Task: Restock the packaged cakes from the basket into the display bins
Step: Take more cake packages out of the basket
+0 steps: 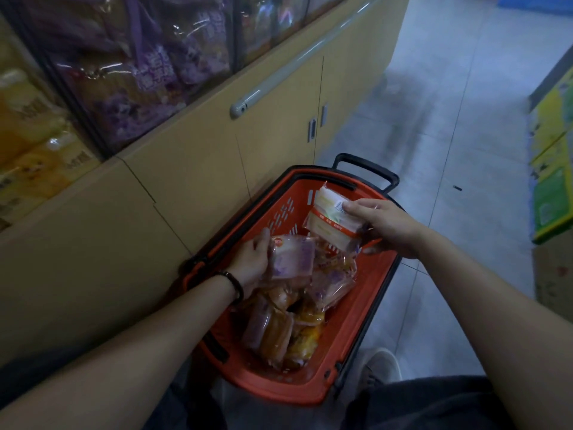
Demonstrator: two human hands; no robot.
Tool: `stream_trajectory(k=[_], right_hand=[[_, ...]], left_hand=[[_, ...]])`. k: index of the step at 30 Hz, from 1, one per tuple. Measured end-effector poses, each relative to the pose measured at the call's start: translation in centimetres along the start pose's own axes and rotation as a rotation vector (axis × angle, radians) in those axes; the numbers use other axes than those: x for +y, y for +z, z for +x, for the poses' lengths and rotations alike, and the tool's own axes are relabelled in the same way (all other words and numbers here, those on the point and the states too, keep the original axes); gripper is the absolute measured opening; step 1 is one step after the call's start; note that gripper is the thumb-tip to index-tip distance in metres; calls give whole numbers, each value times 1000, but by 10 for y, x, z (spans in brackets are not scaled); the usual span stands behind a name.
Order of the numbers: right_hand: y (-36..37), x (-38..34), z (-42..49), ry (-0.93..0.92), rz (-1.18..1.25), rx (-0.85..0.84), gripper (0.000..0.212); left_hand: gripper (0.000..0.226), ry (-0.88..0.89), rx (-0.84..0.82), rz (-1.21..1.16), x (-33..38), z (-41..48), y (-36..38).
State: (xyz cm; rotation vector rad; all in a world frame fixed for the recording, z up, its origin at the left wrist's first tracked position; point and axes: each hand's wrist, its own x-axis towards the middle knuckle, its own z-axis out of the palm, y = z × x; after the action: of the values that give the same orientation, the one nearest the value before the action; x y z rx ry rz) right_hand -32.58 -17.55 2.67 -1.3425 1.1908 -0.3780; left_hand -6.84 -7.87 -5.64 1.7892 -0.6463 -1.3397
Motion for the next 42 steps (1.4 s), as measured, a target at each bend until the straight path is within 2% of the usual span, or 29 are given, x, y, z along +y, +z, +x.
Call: stream_trajectory(k=[2,5,7,9,11,14,17,18,21,22,23,25,26,27,30,32,34,38,42], right_hand=[[1,-5,-3,-28,-19,15,33],[6,-13,-4,-128,-55,68,29],[10,-19,-3,-273,-132,145,35],[19,-25,-6,-429,-246,228,51],[34,-30,-13,-596,-372,284,47],[59,-28,-20,-917,-576,352,35],[74,-23,-24,-1075,-621,305,46],[77,-25,-28,-1097,-620,281,49],[83,-35,-43,-1082,-525,306,53],[84,-40,-46,-1026,-462,352,58],[84,-45,-47,-927,-375,377,67],[85,-60,-51,-655,-102,280,85],[85,-66,-53,-555,44,171,85],[85,-71,-54,-512,140,57,76],[91,-88,-66,-560,172,-144,35],[94,-97,-69,-612,202,-177,22],[95,-106,-69,-663,309,-192,10],[94,-122,-61,-634,636,-170,14],[106,-133,-64,-617,668,-168,21]], left_hand=[[53,-86,-24,-149,10,-7,-2],[62,-95,41,-267,29,-17,-8],[77,-136,41,-367,39,-21,-13],[88,-161,-5,-383,51,-34,-18],[96,-123,-86,-382,59,-41,-22],[89,12,-173,-373,70,-55,-31],[55,177,-232,-380,82,-75,-40],[50,246,-221,-362,80,-78,-44],[74,382,-130,-360,73,-82,-56],[67,435,-118,-344,74,-87,-57],[47,473,-102,-317,74,-93,-61],[2,484,-125,-272,78,-114,-65],[12,489,-150,-269,78,-123,-67],[19,487,-176,-264,77,-131,-71],[17,521,-174,-272,77,-158,-83],[13,603,-112,-289,76,-171,-93],[27,682,-53,-338,76,-181,-105],[36,720,118,-375,80,-208,-130],[39,713,203,-289,84,-242,-155]])
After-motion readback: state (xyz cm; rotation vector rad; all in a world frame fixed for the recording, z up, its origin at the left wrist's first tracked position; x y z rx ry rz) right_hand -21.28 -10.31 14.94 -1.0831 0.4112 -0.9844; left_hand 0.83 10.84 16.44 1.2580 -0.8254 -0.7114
